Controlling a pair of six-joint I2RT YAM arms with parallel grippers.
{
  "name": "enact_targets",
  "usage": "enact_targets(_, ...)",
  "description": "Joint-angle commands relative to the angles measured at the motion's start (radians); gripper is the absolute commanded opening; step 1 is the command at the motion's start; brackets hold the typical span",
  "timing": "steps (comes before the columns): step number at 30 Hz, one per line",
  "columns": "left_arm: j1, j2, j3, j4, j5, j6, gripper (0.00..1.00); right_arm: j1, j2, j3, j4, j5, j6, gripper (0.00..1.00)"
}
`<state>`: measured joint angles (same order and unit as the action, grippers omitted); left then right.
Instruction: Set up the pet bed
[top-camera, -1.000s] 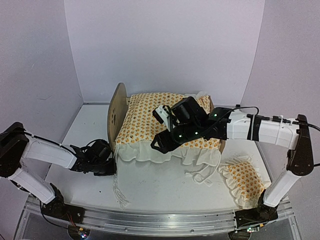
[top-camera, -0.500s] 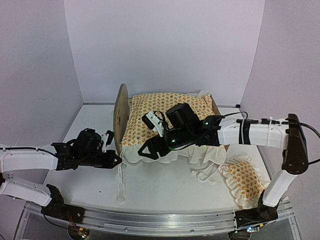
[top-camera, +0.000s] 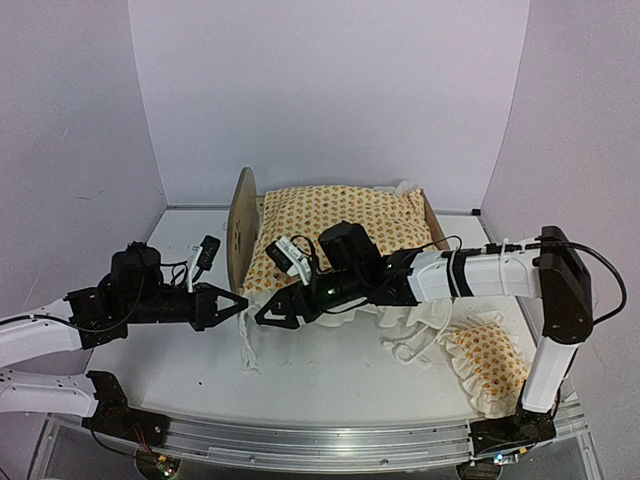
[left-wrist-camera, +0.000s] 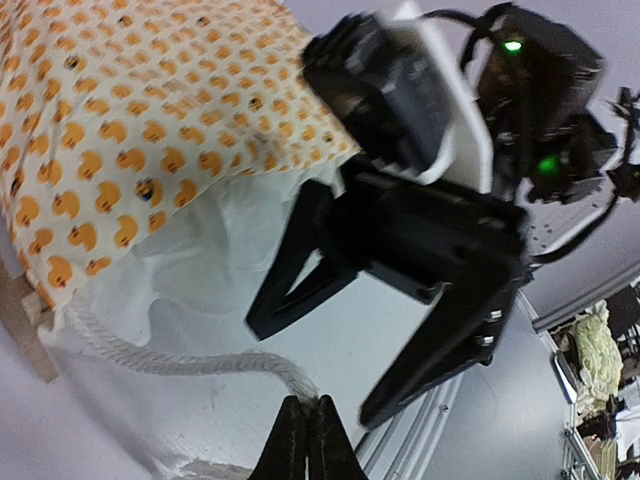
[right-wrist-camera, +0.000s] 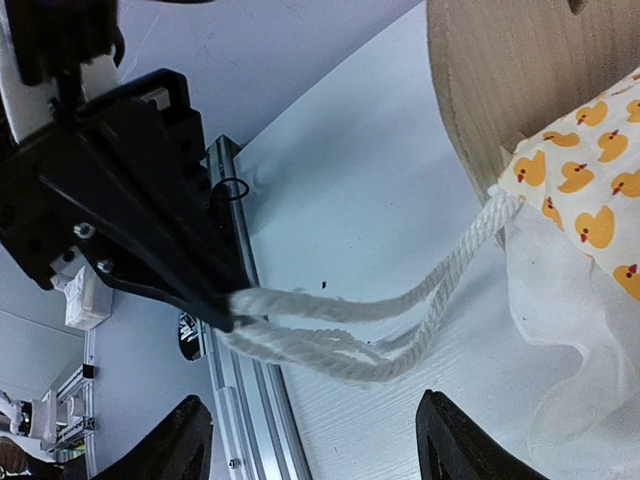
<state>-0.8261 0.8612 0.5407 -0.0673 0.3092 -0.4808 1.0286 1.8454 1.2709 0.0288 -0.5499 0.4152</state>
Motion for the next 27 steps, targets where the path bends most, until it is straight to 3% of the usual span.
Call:
enact_targets(1,-0.002,-0.036,0.005,0.142,0.151,0.056,0.0,0.012,-0.034,-0.027,0.108,-0.051,-0.092,0.71)
enact_targets(9,-0.002,-0.054,0.027,0.146,0.231,0.065,0.0,0.014,-0.014,-0.005,0.137,0.066,-0.226,0.66)
enact_targets(20,-0.002,-0.091,0.029,0.108,0.208,0.061,0.0,0.014,0.009,-0.017,0.309,-0.022,-0.265,0.57)
enact_targets(23,-0.003,-0.102,0.036,0.098,0.196,0.061,0.0,0.014,0.026,0.004,0.31,-0.034,-0.272,0.44)
enact_targets(27,-0.002,-0.131,0.042,0.061,0.144,0.062,0.0,0.014,0.009,0.008,0.282,-0.029,-0.264,0.06)
